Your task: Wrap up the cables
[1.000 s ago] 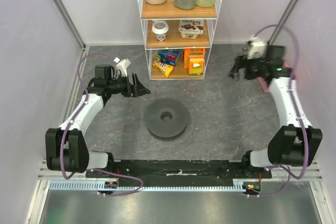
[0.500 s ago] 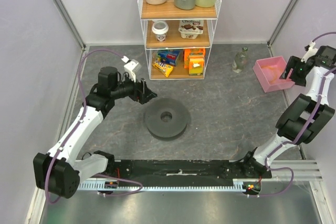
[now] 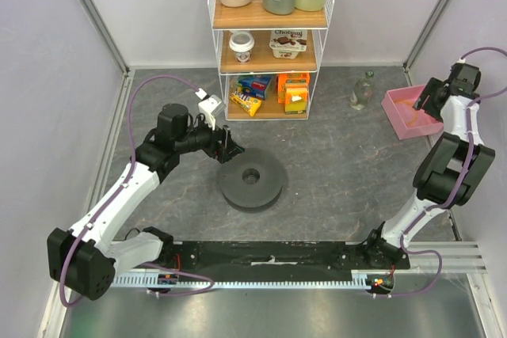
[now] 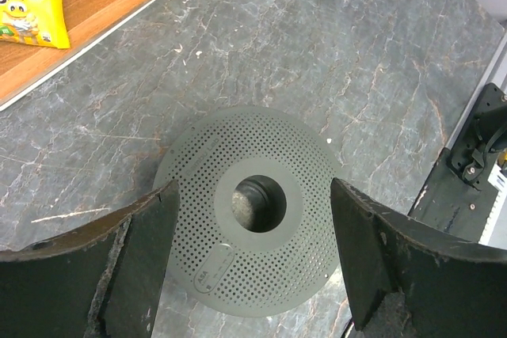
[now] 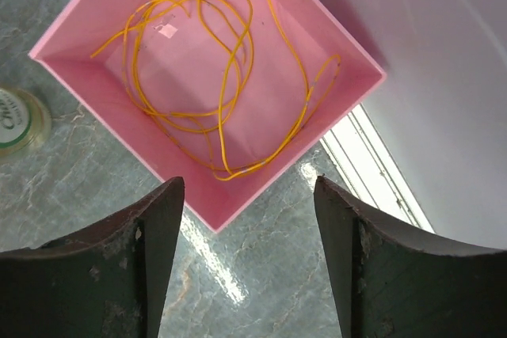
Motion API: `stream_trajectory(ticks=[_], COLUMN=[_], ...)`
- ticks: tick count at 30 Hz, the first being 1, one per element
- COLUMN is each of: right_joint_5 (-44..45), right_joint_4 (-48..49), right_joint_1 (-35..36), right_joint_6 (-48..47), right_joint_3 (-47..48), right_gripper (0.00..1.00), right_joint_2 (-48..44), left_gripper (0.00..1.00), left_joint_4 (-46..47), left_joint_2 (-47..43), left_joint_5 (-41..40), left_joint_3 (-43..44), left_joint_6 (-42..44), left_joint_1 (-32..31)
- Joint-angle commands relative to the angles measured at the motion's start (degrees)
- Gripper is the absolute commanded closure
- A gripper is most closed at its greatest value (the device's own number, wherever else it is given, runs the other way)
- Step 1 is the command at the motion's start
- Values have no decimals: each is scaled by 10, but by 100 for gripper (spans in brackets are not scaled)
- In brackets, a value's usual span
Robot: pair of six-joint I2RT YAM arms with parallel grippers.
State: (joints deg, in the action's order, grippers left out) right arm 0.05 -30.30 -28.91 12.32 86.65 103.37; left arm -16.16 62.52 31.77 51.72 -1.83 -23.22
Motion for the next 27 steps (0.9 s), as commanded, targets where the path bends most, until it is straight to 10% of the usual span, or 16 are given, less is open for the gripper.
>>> stream_trajectory(ticks=[1, 9, 27], right_joint_5=[68, 64, 30], right_joint_4=[29, 61, 75], right_joint_1=[14, 27, 28], right_joint_6=[35, 51, 71], right_joint_3=[-5, -1, 47], right_gripper=[26, 31, 85], right_joint_2=[25, 66, 105], left_gripper=[17, 16, 16], left_joint_4=[16, 25, 30], left_joint_2=[-3, 0, 13], left_joint_5=[-1, 1, 3], left_joint_3=[10, 2, 8], left_joint_6=[0, -10, -7], left_joint_1=[-1, -2, -2])
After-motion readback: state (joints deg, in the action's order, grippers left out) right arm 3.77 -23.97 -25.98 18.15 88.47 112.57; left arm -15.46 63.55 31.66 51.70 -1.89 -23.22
